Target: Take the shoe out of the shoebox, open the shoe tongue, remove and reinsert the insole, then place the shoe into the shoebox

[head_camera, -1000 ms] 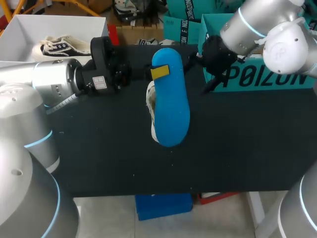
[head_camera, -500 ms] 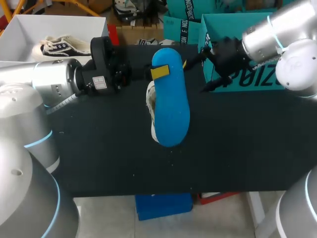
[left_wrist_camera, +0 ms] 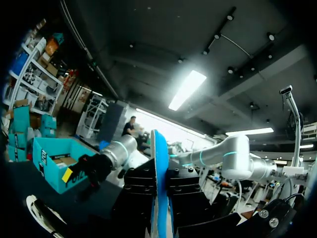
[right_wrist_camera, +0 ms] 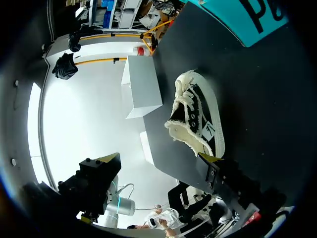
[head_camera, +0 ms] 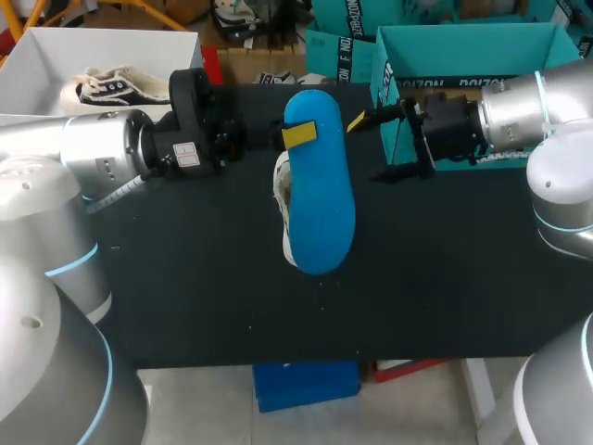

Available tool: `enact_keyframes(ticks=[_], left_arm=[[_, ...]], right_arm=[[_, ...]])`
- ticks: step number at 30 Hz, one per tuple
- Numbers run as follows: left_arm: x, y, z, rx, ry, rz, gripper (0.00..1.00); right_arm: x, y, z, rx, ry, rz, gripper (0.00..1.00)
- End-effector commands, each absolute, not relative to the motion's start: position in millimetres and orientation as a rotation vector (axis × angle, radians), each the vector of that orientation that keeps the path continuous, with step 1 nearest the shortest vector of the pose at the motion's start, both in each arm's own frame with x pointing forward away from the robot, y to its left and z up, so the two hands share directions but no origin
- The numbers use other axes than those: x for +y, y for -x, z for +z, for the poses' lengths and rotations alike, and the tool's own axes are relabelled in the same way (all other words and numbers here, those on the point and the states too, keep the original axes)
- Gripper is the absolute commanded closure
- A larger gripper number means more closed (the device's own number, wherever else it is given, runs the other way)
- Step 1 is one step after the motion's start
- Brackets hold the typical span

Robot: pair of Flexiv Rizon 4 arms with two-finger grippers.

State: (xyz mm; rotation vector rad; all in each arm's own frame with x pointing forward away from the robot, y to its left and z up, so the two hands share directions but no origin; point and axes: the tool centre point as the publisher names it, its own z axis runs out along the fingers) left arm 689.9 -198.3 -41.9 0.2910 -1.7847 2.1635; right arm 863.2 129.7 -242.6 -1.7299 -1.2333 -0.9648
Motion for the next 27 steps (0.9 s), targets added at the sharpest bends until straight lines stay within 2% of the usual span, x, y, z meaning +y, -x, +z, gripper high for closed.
enact_keyframes(ticks=[1,27], left_arm=[[-200.4,-689.0,-42.9,-1.786,-0.295,2.168,1.00],[-200.4,-689.0,-42.9,-1.786,-0.295,2.168,1.00]], right_arm=[[130.6,-862.4,-248.1,-1.085,1.576,-1.114,0.00],[131.3,-865.7,-247.5,-1.097,1.383,-1.329,0.00]])
